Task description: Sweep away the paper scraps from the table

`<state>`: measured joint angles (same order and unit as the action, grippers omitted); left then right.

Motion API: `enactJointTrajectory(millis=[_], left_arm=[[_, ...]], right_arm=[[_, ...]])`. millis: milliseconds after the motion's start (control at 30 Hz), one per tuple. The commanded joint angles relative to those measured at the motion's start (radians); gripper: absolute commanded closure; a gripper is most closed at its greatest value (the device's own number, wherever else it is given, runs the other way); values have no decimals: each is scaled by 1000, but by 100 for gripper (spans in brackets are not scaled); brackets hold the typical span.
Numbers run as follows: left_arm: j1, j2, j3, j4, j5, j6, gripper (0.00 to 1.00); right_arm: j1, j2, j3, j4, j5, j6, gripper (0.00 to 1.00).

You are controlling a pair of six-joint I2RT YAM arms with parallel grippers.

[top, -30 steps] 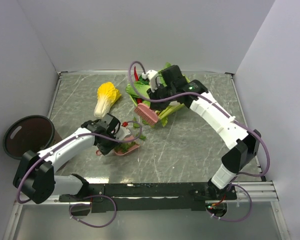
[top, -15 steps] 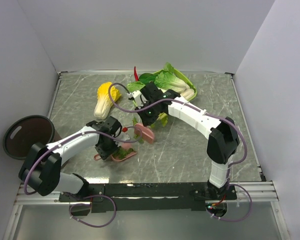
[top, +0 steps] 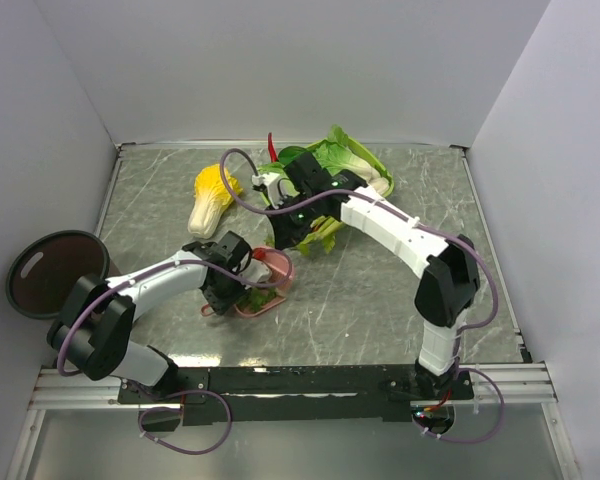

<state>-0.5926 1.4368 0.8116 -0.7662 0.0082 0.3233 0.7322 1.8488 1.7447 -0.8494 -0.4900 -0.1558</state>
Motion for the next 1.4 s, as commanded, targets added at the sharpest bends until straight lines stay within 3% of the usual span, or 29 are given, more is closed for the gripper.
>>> enactJointTrajectory(millis=[0, 67, 100, 300, 367, 633, 900, 1067, 1367], left_arm=[[-3, -21, -25, 74, 42, -4, 89], [-3, -12, -38, 84, 50, -1, 77], [-1, -13, -43, 93, 55, 2, 66], [-1, -42, -86, 102, 36, 0, 60], [-1, -56, -97, 93, 38, -1, 62], [-1, -75, -68, 73, 58, 2, 99], [60, -232, 4, -67, 125, 34, 99], [86, -380, 86, -116, 84, 24, 99], [244, -404, 282, -260, 29, -41, 99]], right_arm=[[-7, -164, -31, -2, 66, -44, 100], [-14, -197, -34, 15, 76, -31, 100], [-20, -207, -37, 24, 61, -24, 100], [-24, -270, -2, 35, 88, -39, 100], [-27, -290, 1, 35, 116, -51, 100], [-92, -304, -10, 47, 171, -64, 100], [-238, -309, 70, 64, 224, -82, 100], [-293, -316, 75, 84, 243, -70, 100], [-364, -303, 85, 127, 258, -39, 100]])
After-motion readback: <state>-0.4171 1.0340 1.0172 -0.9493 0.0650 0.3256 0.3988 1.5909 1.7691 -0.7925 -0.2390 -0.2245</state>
